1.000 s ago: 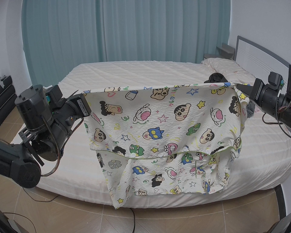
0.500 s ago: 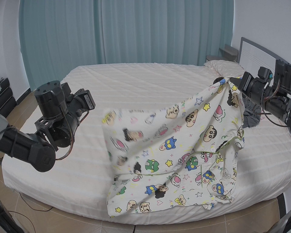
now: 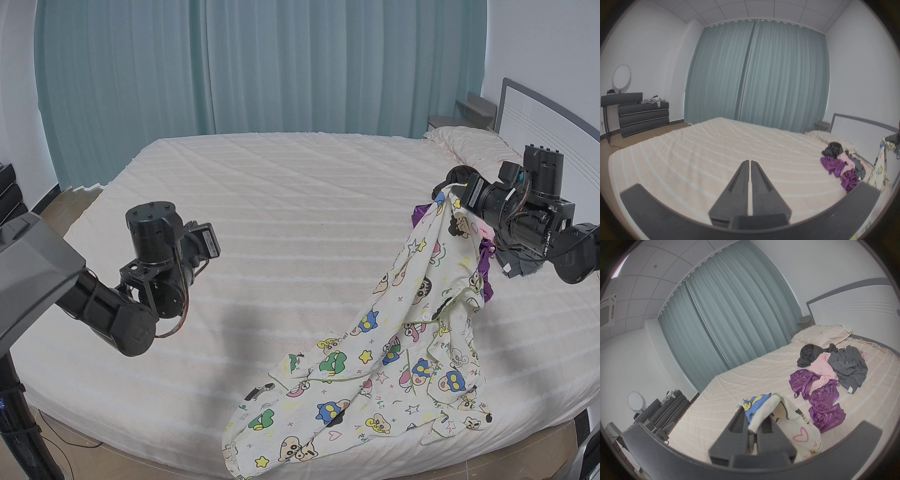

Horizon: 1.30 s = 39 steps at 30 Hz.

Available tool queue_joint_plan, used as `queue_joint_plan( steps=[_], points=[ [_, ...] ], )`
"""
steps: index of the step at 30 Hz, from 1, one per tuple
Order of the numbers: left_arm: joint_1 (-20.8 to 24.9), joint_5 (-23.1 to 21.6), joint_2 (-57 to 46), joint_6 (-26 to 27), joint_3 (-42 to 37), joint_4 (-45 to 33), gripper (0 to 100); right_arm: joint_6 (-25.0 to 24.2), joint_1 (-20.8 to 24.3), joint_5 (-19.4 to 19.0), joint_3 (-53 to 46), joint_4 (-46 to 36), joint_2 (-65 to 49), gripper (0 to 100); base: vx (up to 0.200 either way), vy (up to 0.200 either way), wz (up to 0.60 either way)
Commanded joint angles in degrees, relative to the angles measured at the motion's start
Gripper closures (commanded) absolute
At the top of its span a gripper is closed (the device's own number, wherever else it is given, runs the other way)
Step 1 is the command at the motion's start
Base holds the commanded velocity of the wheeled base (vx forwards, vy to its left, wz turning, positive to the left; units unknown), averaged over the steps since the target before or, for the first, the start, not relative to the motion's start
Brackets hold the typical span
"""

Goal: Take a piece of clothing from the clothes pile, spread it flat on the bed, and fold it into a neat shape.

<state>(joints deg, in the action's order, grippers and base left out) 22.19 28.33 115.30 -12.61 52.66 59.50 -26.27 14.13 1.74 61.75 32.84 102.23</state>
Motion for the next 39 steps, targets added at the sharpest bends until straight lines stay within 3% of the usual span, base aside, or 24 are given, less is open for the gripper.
queue_joint_plan(
  steps=[1, 8, 16, 18, 19, 21, 28, 29, 36, 39],
  points=[
    [0.6, -0.3, 4.7, -0.4, -2.8, -0.1, 100, 0.2, 0.5, 0.2, -2.8, 1.0, 1.9, 100, 0.000, 0.000, 0.00],
    [2.1, -0.6, 9.0, -4.6, -3.8, -1.8, 100, 0.3, -0.6, 0.5, -4.3, 1.0, 3.6, 100, 0.000, 0.000, 0.00],
    [4.6, -10.6, 10.1, -10.3, -4.1, -8.4, 100, 0.3, -0.7, 0.8, -9.0, 1.1, 3.8, 100, 0.000, 0.000, 0.00],
    [5.4, -15.6, 10.0, -12.0, -4.1, -10.5, 100, 0.2, -0.8, 0.7, -10.0, 1.2, 3.4, 100, 0.000, 0.000, 0.00],
    [5.4, -15.6, 10.0, -12.0, -4.1, -10.5, 100, 0.2, -0.8, 0.7, -10.0, 1.2, 3.4, 100, 0.000, 0.000, 0.00],
    [6.0, -21.9, 9.9, -13.9, -3.8, -12.8, 100, 0.1, -0.9, 0.7, -10.9, 1.2, 3.1, 100, 0.000, 0.000, 0.00],
    [6.1, -29.7, 9.0, -17.5, -0.6, -20.4, 100, 0.0, -0.9, 0.4, -12.2, 1.2, 2.6, 100, 0.000, 0.000, 0.00],
    [6.5, -30.5, 9.0, -18.4, -0.3, -20.7, 0, 0.0, -0.9, 0.5, -12.3, 1.2, 2.6, 100, 0.000, 0.000, 0.00],
    [9.6, -36.2, 9.5, -24.2, 1.8, -20.9, 0, 0.0, -0.9, 0.5, -12.8, 1.2, 2.5, 100, 0.000, 0.000, 0.00],
    [11.6, -36.3, 11.4, -25.1, 3.4, -21.2, 0, -0.1, -0.9, 0.5, -12.7, 1.2, 2.4, 100, 0.000, 0.000, 0.00]
  ],
)
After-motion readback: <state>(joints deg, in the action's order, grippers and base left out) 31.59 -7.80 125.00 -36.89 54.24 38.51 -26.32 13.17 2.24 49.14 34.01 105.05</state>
